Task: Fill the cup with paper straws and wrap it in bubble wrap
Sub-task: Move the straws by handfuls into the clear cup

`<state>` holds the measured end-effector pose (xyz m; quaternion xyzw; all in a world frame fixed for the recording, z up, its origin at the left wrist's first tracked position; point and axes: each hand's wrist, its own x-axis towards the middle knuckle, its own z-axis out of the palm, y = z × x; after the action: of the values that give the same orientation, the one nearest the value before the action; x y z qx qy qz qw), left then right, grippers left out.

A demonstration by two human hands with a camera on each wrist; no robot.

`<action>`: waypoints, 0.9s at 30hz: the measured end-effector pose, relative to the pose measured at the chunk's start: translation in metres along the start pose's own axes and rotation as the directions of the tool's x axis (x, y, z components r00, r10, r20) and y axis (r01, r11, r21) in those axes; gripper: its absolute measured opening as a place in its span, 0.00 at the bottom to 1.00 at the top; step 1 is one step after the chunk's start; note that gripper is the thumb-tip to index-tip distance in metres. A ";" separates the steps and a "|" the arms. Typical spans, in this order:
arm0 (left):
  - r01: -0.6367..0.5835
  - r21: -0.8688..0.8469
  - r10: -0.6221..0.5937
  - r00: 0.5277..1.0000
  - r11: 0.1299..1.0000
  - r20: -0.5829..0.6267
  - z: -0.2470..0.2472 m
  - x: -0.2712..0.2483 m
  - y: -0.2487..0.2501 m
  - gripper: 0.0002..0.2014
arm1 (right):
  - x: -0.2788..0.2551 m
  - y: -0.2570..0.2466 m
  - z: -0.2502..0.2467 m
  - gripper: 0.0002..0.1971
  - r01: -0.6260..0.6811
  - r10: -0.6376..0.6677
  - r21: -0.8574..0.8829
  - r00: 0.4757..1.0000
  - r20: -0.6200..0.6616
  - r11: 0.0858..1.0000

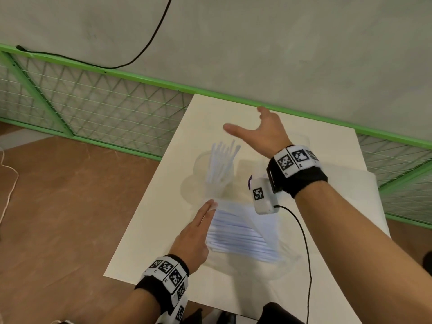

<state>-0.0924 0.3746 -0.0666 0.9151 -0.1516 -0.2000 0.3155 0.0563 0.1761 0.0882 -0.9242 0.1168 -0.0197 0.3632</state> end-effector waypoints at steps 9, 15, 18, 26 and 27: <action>-0.009 0.002 0.009 1.000 1.000 -0.001 0.005 -0.001 -0.001 0.53 | -0.151 0.063 0.069 0.13 0.388 -0.272 -0.211 0.861 0.429 0.897; -0.047 -0.051 0.046 0.999 0.998 -0.013 0.010 -0.005 -0.004 0.56 | -0.190 0.138 0.133 0.25 0.393 -0.071 -0.542 0.852 0.519 0.743; -0.056 -0.051 0.055 0.998 0.997 -0.027 0.010 -0.006 -0.004 0.55 | -0.195 0.148 0.143 0.28 0.382 -0.120 -0.556 0.885 0.449 0.738; -0.043 -0.023 0.043 0.999 0.999 -0.028 0.009 -0.007 -0.005 0.55 | -0.191 0.158 0.150 0.24 0.356 -0.117 -0.617 0.912 0.393 0.701; -0.037 -0.018 0.037 0.999 0.999 -0.027 0.009 -0.007 -0.005 0.55 | -0.191 0.158 0.151 0.23 0.352 -0.119 -0.620 0.915 0.385 0.702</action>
<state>-0.1015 0.3764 -0.0741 0.9118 -0.1625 -0.1832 0.3296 -0.1425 0.2089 -0.1204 -0.9899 -0.0646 0.1256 0.0097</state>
